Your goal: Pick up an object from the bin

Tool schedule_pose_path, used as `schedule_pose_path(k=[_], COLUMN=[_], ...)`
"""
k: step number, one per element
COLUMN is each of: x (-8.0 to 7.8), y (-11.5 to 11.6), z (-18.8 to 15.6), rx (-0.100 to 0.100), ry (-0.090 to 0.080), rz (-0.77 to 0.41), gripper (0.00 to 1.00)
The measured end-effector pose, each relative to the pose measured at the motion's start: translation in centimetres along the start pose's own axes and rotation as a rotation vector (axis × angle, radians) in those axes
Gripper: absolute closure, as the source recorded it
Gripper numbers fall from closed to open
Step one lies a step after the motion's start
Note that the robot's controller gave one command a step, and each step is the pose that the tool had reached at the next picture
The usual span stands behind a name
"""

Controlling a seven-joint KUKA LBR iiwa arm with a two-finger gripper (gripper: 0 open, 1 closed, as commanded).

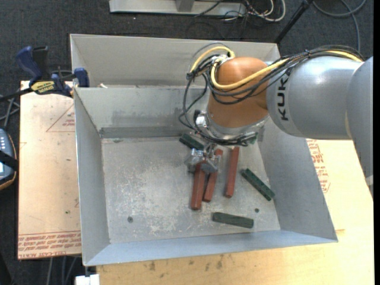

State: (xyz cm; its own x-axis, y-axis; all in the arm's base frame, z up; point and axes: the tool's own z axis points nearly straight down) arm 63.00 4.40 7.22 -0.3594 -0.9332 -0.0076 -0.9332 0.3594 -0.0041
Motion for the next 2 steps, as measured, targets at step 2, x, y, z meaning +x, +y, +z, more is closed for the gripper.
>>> schedule_pose_path(k=[2], x=[-0.3], y=[-0.4], z=[-10.7], rx=[-0.005], ry=[0.005], rz=[0.015], gripper=[1.00])
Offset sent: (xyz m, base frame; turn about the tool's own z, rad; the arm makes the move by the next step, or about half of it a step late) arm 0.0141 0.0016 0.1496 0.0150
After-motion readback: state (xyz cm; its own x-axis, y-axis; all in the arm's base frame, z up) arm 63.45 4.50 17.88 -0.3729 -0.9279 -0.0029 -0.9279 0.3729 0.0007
